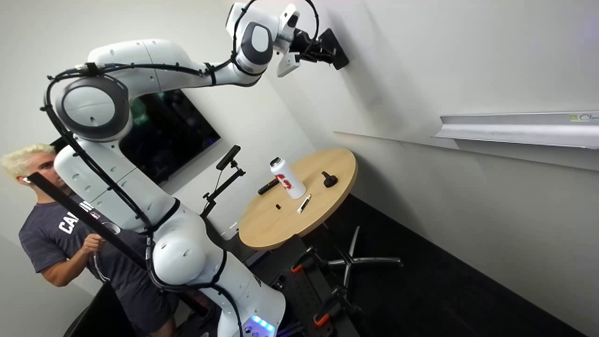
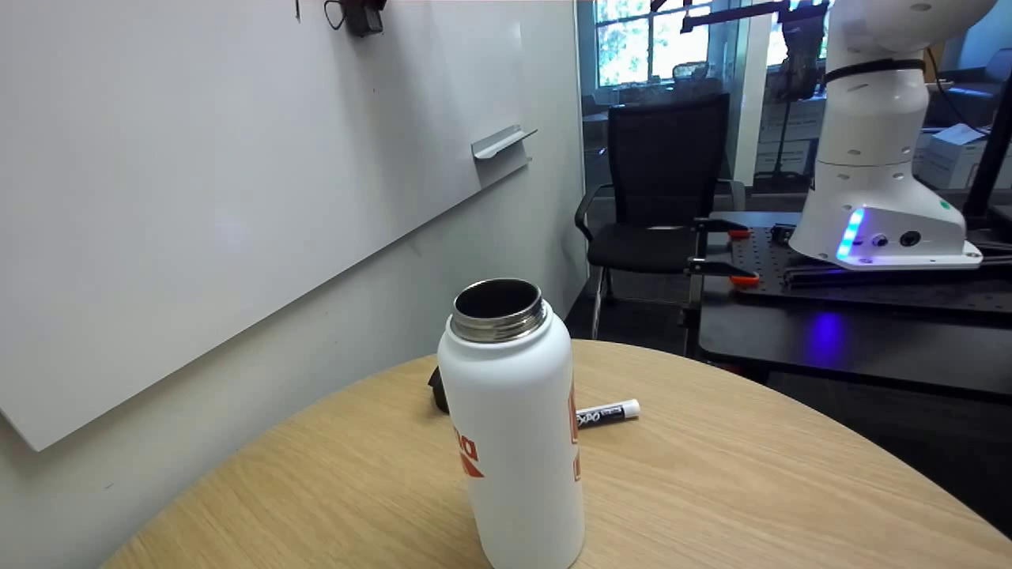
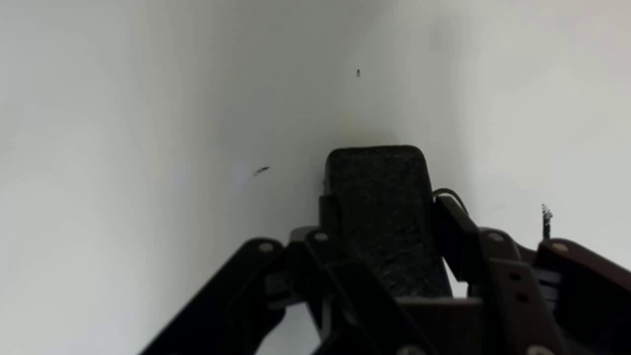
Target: Use the black eraser to wipe the whiteboard and set it down on the table
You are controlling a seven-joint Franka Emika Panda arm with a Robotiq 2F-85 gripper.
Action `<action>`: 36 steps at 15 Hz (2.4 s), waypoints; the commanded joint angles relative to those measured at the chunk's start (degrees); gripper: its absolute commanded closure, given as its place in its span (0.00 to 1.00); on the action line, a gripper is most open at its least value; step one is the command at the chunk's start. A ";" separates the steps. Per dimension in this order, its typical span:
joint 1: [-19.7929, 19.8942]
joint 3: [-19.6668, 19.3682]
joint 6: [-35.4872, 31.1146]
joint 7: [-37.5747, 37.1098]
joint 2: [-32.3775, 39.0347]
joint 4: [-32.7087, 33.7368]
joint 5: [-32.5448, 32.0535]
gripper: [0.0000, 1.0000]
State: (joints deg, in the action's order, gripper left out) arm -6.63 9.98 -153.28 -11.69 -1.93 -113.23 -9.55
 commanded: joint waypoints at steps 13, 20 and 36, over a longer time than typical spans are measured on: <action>-7.44 1.76 15.75 4.17 14.03 21.16 -0.07 0.73; -6.41 0.18 15.51 2.42 11.83 18.70 0.32 0.73; -2.03 -4.65 13.20 -3.09 5.76 10.32 1.89 0.73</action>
State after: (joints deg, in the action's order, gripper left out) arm -11.05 7.07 -136.76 -13.73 4.49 -101.84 -6.58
